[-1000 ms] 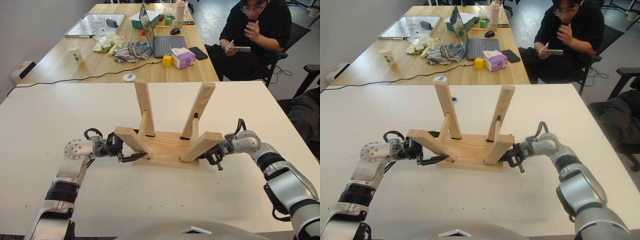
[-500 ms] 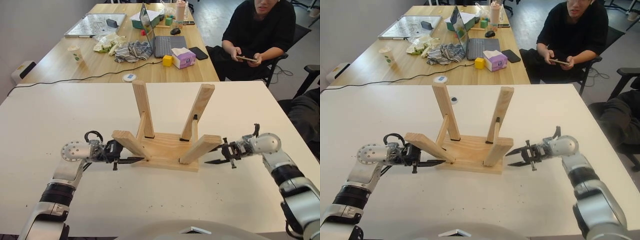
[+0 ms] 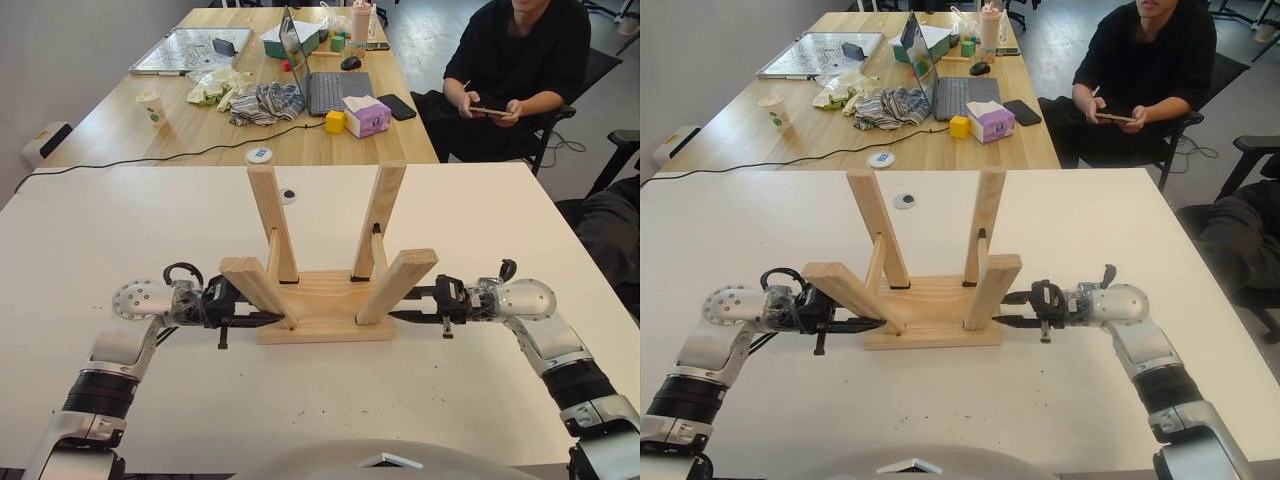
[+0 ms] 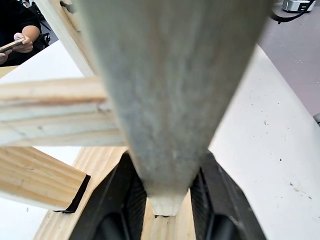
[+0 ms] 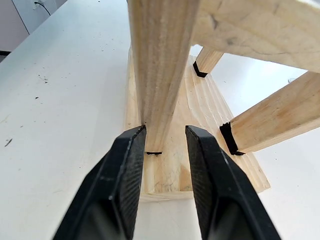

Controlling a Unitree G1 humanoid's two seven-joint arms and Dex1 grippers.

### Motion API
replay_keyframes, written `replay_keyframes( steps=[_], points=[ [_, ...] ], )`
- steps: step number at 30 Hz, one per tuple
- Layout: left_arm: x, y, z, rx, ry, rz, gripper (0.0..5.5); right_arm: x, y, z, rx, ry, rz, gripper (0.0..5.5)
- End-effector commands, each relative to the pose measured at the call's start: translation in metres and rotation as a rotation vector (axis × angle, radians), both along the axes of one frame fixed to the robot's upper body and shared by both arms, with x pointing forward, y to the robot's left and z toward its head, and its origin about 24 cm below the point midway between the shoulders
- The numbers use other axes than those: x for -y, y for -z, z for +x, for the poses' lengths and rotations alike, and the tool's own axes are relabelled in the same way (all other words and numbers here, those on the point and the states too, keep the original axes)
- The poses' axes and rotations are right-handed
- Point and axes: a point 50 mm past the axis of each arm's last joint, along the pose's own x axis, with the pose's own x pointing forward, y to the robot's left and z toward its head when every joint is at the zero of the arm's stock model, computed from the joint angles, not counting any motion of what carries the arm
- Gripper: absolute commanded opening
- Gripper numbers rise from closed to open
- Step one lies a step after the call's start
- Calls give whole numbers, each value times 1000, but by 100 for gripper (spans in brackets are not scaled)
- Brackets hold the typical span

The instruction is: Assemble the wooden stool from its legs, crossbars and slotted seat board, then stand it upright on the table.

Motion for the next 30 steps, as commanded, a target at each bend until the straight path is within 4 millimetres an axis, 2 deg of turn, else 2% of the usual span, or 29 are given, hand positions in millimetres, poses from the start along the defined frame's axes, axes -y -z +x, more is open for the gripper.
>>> replay_keyframes(
  steps=[1, 3, 6, 8, 10, 13, 15, 19, 20, 24, 30],
  points=[
    [4, -4, 0, -13, 0, -38, 102, -11, 1, -6, 4, -61, 16, 149],
    [6, -4, -3, -58, 0, -52, 102, -16, -1, -5, -20, -55, 50, 149],
    [6, -9, -11, -255, 0, -92, 102, -25, -13, 1, -180, 27, 164, 115],
    [2, -20, -23, -562, 23, -116, 102, -25, -25, 5, -426, 64, 184, 115],
    [-3, -29, -36, -794, 57, -97, 103, -20, -35, 7, -689, 75, 151, 115],
    [-7, -38, -28, -959, -14, -188, 103, -15, -46, 15, -1047, 149, 80, 115],
    [-11, -35, -19, -1024, -64, -216, 103, -17, -50, 17, -1157, 170, 31, 115],
    [-19, -22, 5, -1039, -232, -208, 103, -19, -45, 24, -1233, 233, 0, 115],
    [-21, -22, 11, -1040, -260, -234, 139, -19, -43, 24, -1244, 247, -3, 151],
    [-22, -20, 33, -1041, -341, -328, 192, -22, -41, 27, -1278, 283, 3, 212],
    [-29, -17, 30, -1079, -345, -328, 285, -8, -40, 34, -1283, 367, 60, 315]
  ],
)
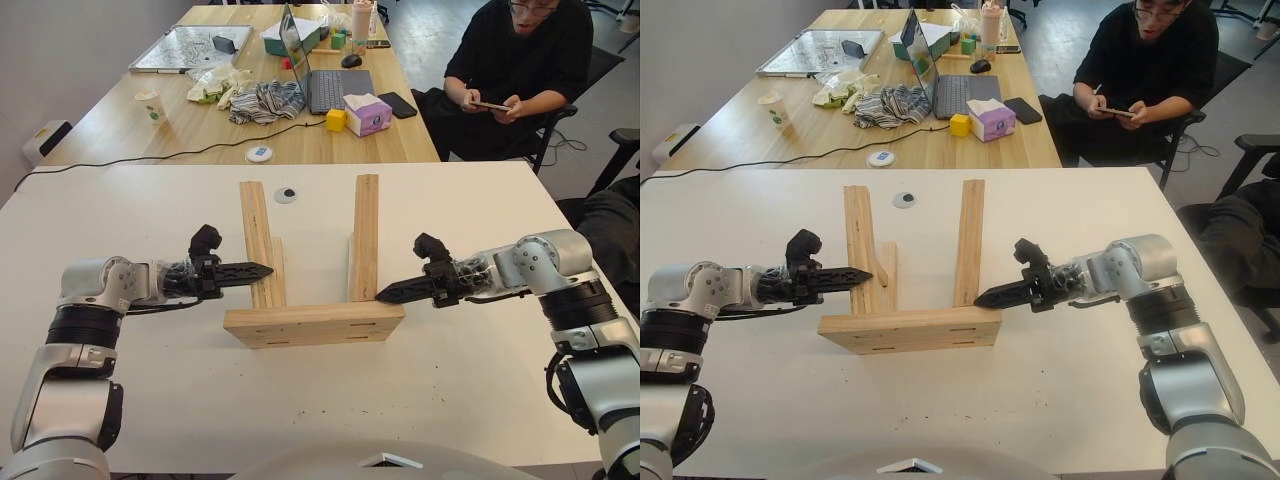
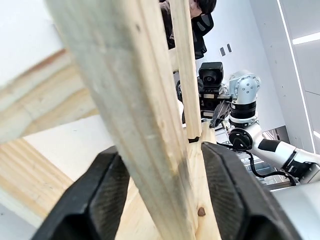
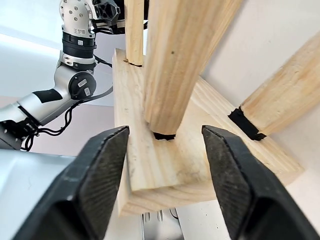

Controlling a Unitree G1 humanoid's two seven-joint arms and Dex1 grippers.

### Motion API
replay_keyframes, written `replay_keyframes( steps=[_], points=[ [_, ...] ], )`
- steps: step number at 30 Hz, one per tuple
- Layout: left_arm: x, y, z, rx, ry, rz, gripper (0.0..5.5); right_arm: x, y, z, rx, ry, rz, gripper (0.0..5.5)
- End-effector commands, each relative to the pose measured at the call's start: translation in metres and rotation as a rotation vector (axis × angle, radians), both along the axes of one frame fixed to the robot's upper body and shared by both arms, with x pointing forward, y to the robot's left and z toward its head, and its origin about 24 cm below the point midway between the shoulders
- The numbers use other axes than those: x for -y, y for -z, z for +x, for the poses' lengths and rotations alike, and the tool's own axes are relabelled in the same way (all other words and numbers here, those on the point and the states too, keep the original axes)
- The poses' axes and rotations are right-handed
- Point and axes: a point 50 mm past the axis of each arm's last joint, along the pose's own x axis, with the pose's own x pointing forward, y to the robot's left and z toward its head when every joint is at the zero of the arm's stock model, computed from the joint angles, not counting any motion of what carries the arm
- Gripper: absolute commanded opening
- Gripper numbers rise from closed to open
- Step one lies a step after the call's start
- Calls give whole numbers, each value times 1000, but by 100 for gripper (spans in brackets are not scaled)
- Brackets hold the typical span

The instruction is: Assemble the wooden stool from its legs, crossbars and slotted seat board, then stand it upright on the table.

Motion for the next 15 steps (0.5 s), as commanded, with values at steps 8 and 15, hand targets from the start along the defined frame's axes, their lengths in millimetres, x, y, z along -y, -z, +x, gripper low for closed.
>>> replay_keyframes(
  steps=[8, 15],
  points=[
    [-72, -7, -55, 196, -113, 117, 392, 82, -5, 11, 296, 262, -21, 457],
    [-66, 24, -99, 765, 178, 530, 392, 88, 36, -34, 968, -267, -264, 457]
  ],
)
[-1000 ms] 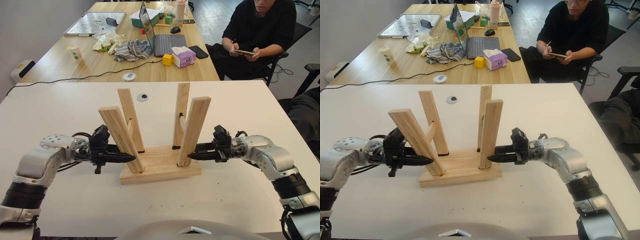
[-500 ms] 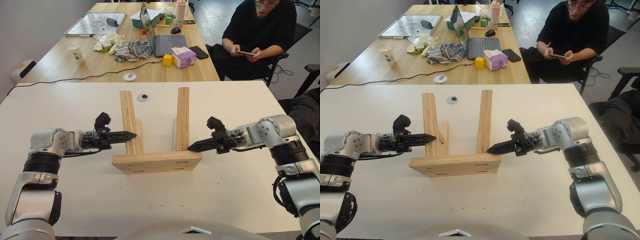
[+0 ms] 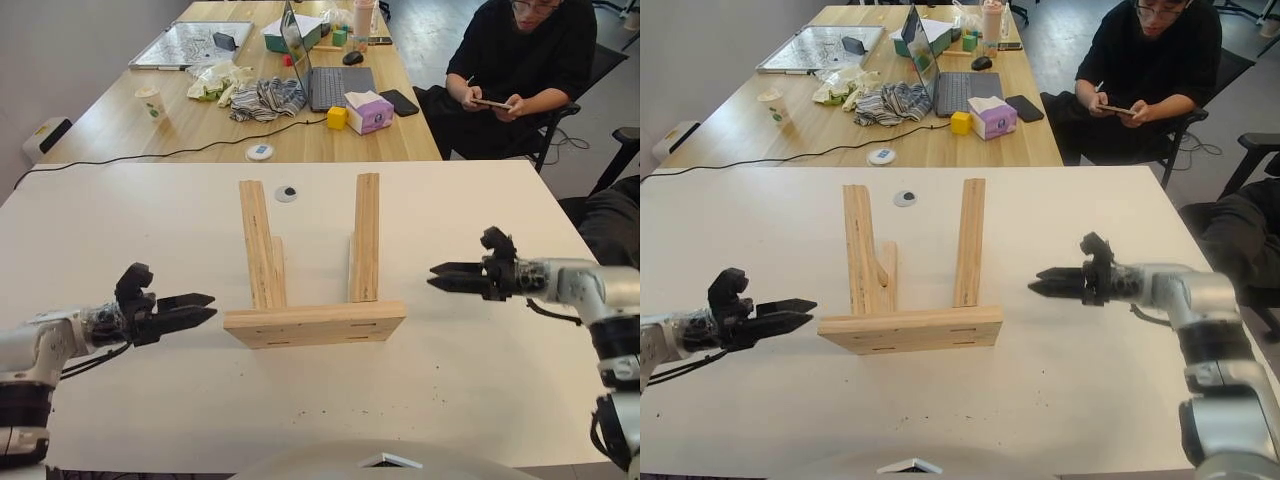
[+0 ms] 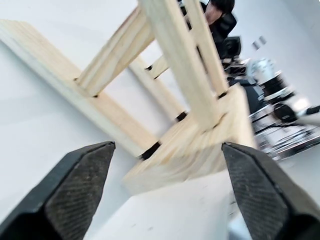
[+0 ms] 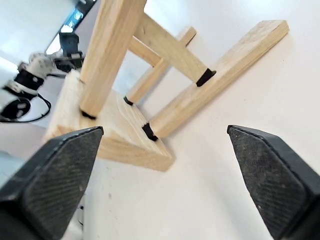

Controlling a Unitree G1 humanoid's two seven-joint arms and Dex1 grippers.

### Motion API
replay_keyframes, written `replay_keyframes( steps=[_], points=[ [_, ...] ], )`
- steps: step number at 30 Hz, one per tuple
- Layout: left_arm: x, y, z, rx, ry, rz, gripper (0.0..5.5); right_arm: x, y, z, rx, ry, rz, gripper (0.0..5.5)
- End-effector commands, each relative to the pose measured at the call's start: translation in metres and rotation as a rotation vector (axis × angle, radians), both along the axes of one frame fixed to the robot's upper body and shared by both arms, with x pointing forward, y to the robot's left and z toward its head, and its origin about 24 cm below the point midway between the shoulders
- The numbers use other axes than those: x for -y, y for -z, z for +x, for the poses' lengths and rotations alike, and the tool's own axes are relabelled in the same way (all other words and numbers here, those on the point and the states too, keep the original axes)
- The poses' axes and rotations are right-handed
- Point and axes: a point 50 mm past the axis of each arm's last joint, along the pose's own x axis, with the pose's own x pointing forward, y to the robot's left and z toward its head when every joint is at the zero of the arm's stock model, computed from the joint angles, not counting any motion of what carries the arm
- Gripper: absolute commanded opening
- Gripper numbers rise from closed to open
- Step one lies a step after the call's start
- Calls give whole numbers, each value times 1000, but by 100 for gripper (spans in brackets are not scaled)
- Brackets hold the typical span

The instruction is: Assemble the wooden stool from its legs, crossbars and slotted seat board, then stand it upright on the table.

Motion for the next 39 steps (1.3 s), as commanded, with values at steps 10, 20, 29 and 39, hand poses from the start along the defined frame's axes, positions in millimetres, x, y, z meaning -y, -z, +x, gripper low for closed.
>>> replay_keyframes(
  steps=[10, 20, 29, 39],
  points=[
    [30, 11, -1, 616, 206, 318, 392, -39, 26, -22, 791, -454, -264, 457],
    [40, 19, -7, 581, 280, 293, 392, -60, 29, -24, 819, -502, -208, 457],
    [57, 12, 2, 557, 314, 199, 314, -71, 29, -17, 794, -487, -171, 374],
    [60, 11, 11, 512, 324, 185, 156, -77, 24, -14, 742, -430, -122, 201]
  ],
)
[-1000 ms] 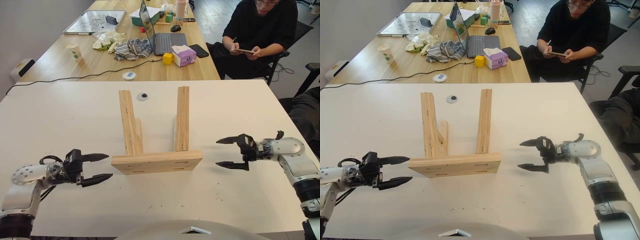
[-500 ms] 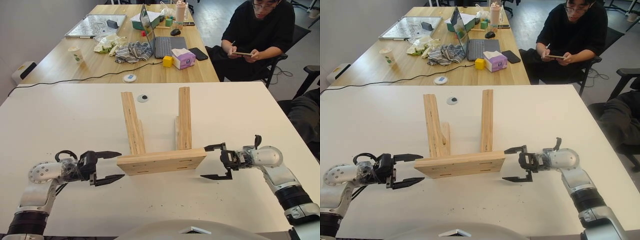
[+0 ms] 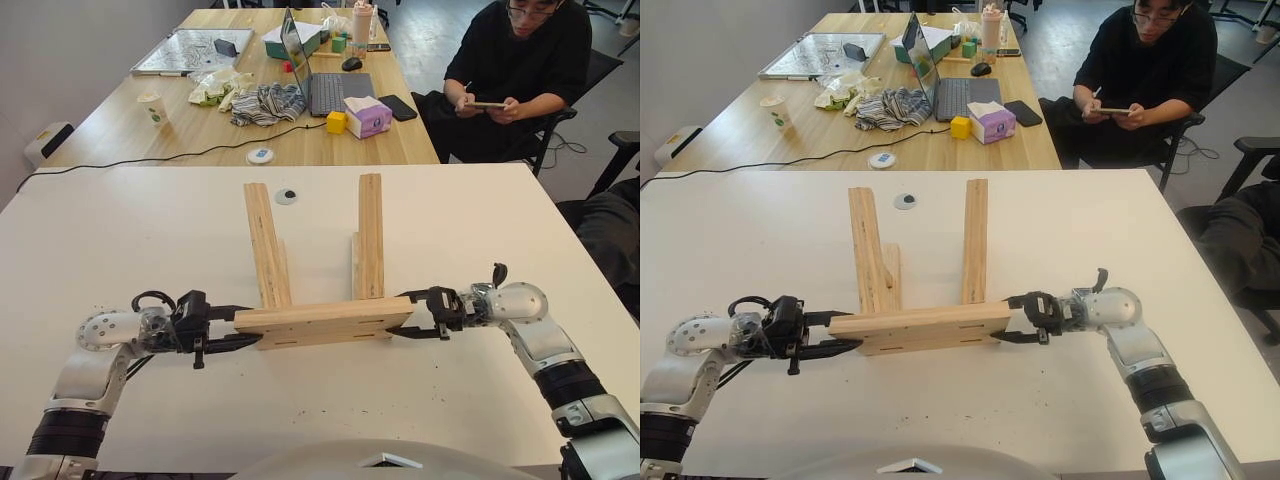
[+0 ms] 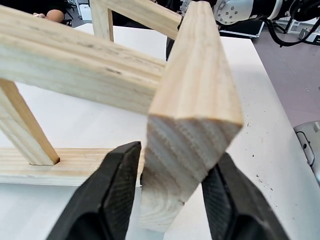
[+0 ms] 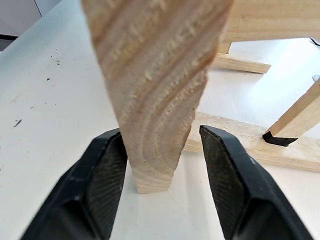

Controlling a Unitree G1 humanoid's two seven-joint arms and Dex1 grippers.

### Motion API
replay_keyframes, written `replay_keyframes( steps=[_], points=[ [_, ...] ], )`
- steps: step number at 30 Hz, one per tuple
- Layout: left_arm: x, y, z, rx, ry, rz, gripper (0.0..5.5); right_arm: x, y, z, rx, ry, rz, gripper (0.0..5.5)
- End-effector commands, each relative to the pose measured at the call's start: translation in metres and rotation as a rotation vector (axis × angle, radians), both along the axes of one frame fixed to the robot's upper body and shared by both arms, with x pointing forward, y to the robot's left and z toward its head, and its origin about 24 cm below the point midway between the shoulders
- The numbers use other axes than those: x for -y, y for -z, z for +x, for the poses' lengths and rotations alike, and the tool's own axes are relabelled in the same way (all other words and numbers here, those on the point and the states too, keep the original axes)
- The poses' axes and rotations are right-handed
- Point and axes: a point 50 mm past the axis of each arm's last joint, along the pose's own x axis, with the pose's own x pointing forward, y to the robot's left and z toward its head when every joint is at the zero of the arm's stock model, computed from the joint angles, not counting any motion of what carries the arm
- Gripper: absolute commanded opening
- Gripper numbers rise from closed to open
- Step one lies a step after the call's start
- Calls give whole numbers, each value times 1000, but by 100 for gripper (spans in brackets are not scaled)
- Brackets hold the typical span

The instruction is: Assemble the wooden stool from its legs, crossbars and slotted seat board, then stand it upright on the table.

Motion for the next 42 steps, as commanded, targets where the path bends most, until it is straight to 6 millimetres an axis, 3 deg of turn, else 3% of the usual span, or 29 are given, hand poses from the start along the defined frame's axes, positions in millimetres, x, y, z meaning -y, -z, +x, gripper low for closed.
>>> replay_keyframes(
  steps=[1, 2, 3, 5, 7, 9, 10, 12, 15, 17, 19, 21, 23, 26, 29, 32, 34, 42],
  points=[
    [0, -2, 9, -46, -18, 12, 150, -4, -4, 2, -26, 29, 47, 185],
    [2, -5, 12, -110, -61, -34, 150, -5, -8, 5, -103, 75, 84, 168],
    [6, -13, 16, -184, -105, -109, 150, -5, -14, 12, -292, 181, 140, 155],
    [21, -56, 37, -311, -180, -359, 150, -6, -54, 37, -641, 334, 389, 152],
    [31, -128, 78, -361, -251, -706, 150, 4, -120, 76, -848, 361, 701, 152],
    [31, -188, 113, -296, -339, -764, 151, 13, -177, 105, -918, 329, 958, 153],
    [32, -204, 131, -287, -432, -784, 152, 13, -196, 113, -914, 329, 1047, 153],
    [31, -212, 160, -363, -600, -861, 152, 9, -222, 128, -901, 371, 1187, 155],
    [22, -182, 198, -558, -906, -1004, 152, 12, -243, 156, -934, 562, 1498, 155],
    [19, -155, 206, -649, -1038, -1034, 152, 12, -240, 168, -977, 703, 1596, 155],
    [11, -122, 206, -732, -1195, -1046, 152, 8, -220, 177, -1063, 912, 1573, 154],
    [4, -91, 203, -835, -1310, -1111, 152, 2, -176, 184, -1169, 1208, 1489, 147],
    [5, -73, 201, -907, -1384, -1162, 151, 0, -137, 183, -1248, 1439, 1418, 147],
    [24, -62, 204, -962, -1403, -1106, 151, -7, -106, 179, -1297, 1602, 1330, 110],
    [37, -51, 203, -999, -1416, -1049, 143, -16, -104, 179, -1321, 1601, 1315, 51],
    [44, -53, 205, -989, -1359, -1041, 143, -20, -110, 181, -1302, 1569, 1307, 5],
    [46, -62, 207, -956, -1289, -1065, 196, -20, -113, 181, -1278, 1542, 1308, 0],
    [17, -92, 203, -827, -1111, -1215, 314, -8, -117, 180, -1259, 1486, 1341, 127]
  ],
)
